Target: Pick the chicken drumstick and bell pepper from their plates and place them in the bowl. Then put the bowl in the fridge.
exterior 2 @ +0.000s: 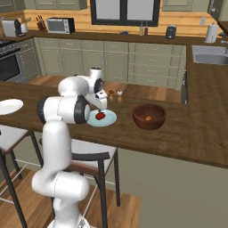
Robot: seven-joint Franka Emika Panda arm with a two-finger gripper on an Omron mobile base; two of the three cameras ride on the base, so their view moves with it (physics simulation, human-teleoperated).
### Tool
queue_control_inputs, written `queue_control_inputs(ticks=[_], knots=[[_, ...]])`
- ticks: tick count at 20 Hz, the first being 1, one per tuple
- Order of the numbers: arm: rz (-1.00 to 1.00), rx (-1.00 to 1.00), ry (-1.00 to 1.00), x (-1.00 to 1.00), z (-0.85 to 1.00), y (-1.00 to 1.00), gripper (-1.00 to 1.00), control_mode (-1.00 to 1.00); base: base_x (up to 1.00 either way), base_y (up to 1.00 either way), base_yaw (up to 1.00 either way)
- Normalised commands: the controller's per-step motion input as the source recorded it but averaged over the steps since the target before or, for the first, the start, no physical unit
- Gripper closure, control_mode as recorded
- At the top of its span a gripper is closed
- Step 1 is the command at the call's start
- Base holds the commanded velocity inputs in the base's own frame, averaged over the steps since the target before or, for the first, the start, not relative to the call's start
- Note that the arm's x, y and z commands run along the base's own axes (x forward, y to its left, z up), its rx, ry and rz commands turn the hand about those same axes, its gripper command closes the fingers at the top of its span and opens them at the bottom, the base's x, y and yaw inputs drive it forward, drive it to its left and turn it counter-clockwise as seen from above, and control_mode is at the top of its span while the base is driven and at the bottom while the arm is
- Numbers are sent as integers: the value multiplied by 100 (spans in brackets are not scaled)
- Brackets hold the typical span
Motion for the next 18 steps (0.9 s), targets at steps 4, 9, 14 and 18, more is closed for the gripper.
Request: queue_control_inputs(ticks=[4,9,14,18], knots=[[6,0,0,38,-28,-1,-100,-100,0,0,0],[4,0,0,27,-46,0,-100,-100,0,0,0],[4,0,-1,37,-46,0,-100,-100,0,0,0],[4,0,-2,38,-36,-1,-100,-100,0,0,0]])
